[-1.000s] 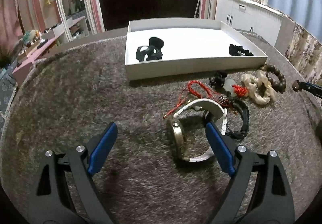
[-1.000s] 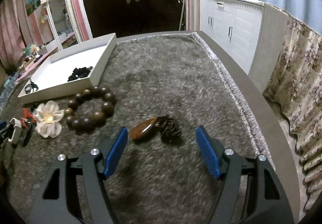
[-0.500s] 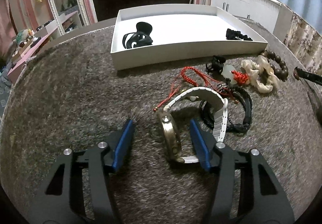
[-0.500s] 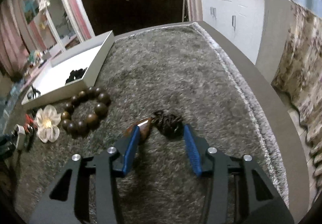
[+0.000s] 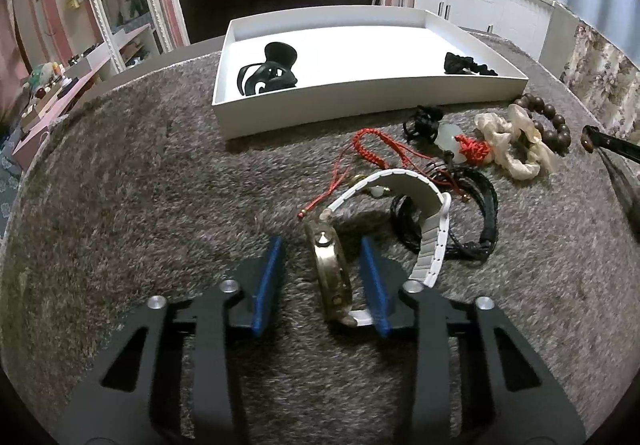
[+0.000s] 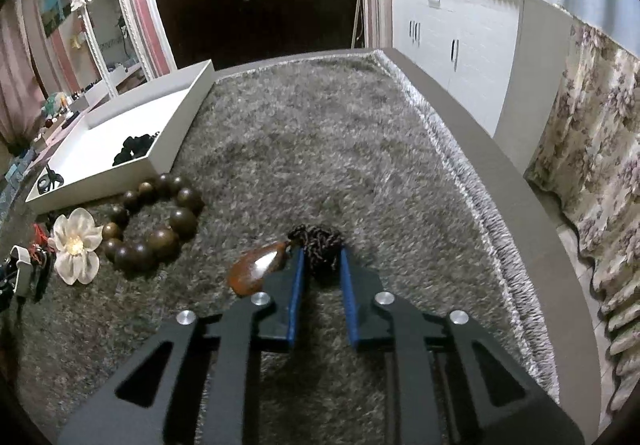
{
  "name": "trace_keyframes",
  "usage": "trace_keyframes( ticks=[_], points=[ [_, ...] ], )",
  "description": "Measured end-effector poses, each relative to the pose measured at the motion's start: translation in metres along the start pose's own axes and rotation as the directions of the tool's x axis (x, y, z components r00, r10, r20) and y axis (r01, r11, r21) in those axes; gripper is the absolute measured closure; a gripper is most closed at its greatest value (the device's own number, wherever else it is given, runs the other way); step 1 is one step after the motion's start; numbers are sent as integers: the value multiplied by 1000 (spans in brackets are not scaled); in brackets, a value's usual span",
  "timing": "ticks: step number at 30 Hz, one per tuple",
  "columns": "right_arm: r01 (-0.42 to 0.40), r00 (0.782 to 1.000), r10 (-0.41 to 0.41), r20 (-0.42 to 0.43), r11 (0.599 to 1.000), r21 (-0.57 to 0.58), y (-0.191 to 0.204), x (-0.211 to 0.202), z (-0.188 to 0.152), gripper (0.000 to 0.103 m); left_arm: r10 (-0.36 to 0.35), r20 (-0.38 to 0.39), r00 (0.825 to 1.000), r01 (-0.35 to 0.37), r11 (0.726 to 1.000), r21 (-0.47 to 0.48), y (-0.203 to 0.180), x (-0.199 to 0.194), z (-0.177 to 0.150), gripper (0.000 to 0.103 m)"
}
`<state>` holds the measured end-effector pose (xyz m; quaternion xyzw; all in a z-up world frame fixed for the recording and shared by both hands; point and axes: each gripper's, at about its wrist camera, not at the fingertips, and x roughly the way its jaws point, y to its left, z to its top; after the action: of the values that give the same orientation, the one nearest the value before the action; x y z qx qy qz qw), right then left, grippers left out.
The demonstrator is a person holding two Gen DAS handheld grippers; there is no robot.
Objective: Organize jewelry
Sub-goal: 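Grasp the silver watch with the left tool while the right tool grasps the brown-pendant necklace, then carry the watch and necklace into the tray and open both tools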
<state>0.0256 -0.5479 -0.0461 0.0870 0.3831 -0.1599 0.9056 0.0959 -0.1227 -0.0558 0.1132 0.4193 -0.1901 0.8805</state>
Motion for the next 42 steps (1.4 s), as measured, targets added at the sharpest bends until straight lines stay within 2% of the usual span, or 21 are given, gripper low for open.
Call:
trace_keyframes(
  ticks=[4,5,12,16,20,26,29,37,42],
  points=[
    [-2,999,2,43,1000,-7,3,-13,-1,86,-11,14,1000,11,1000,-11,2,-3,-1,90],
    [-8,999,8,48,1000,-6,4,-17,0,86,-16,16,1000,16,1000,-12,2,-4,-1,92],
    [-78,986,83,145,996,-43,29,-64,16,86,-38,56,998,40,999,-37,11,-22,4,93],
    [-151,964,163,209,986,-72,52,-89,39,86,-39,108,993,44,998,-47,19,-40,28,93],
    [-213,943,236,236,970,-119,88,-94,62,86,-30,153,988,39,998,-56,23,-44,60,93],
    [-321,915,350,199,933,-166,149,-66,87,86,-22,180,983,38,995,-88,22,-25,110,93],
    [-351,911,379,161,920,-176,171,-42,91,86,-22,164,986,38,995,-94,16,-4,124,93],
    [-371,921,385,55,911,-180,206,19,80,86,-46,100,994,58,992,-112,8,51,127,92],
    [-364,928,373,13,912,-190,214,40,70,86,-46,107,993,57,993,-100,5,59,127,92]
  ],
)
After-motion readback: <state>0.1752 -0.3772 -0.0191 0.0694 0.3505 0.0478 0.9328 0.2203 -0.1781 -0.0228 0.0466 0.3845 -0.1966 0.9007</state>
